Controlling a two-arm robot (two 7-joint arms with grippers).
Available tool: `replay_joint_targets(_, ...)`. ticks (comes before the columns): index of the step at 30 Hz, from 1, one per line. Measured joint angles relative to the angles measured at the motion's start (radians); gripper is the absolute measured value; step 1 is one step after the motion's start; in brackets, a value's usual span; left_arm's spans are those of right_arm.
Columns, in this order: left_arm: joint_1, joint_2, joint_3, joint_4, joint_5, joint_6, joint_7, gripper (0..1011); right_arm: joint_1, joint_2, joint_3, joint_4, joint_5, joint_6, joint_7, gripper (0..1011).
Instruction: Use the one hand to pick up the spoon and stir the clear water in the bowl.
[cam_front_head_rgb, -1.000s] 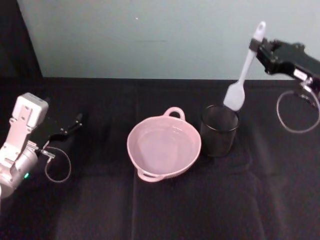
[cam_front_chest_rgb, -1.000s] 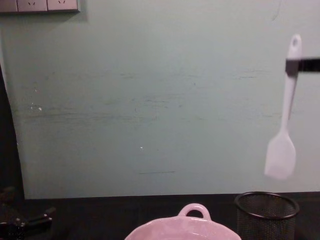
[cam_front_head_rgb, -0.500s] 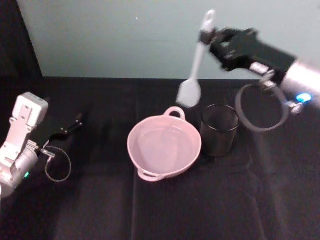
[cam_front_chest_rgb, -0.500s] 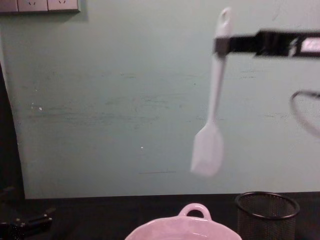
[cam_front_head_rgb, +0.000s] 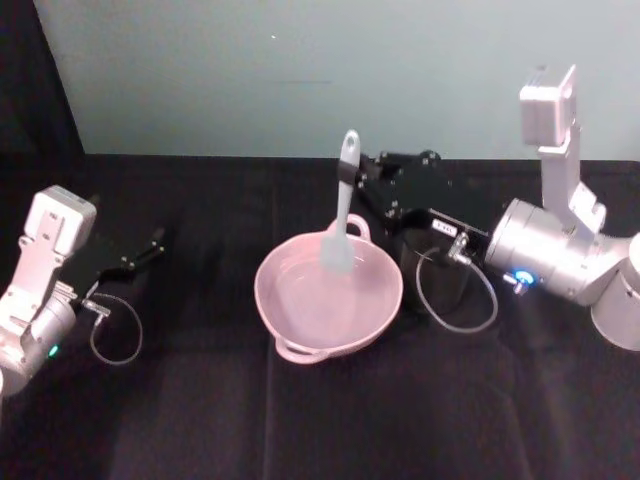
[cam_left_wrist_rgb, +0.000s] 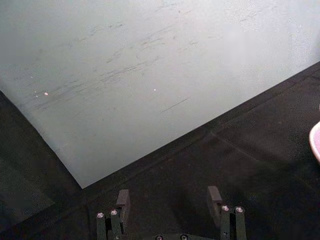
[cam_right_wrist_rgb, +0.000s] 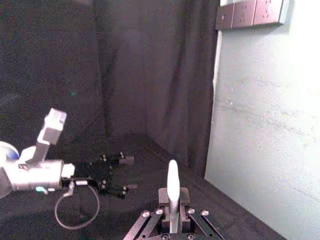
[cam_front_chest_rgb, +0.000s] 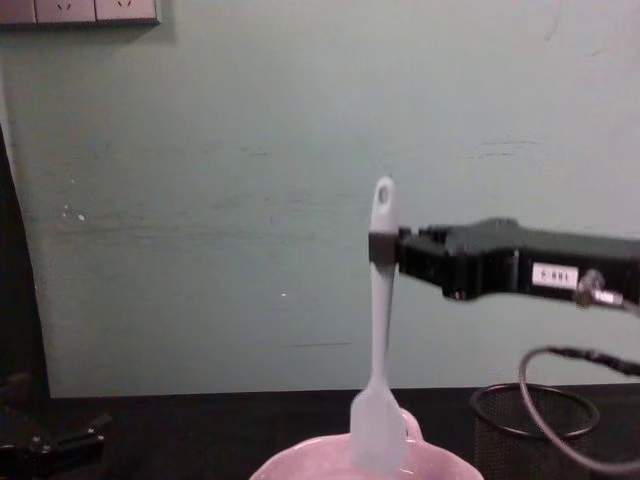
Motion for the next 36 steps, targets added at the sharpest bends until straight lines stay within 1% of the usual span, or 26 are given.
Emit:
replay_joint_targets(4,0.000,0.000,0.000,0.000,0.000,0.000,0.000,1011,-0.025,-0.009,0.003,0.031,-0.017,-0.033,0.006,110)
replay_joint_targets(14,0.000,0.000,0.000,0.000,0.000,0.000,0.000,1011,-0.058,-0.024,0.019,0.037,-0.037,-0.057,0.017,111)
replay_joint_targets(23,0.000,0.000,0.000,0.000,0.000,0.000,0.000,1011,-0.073,-0.039,0.034,0.039,-0.056,-0.064,0.030,110)
replay_joint_targets(31,0.000,0.000,0.000,0.000,0.000,0.000,0.000,1011,-0.082,-0.048,0.049,0.042,-0.062,-0.065,0.044,110)
replay_joint_targets(36,0.000,0.000,0.000,0.000,0.000,0.000,0.000,1011,-0.094,-0.050,0.051,0.039,-0.062,-0.059,0.055,111)
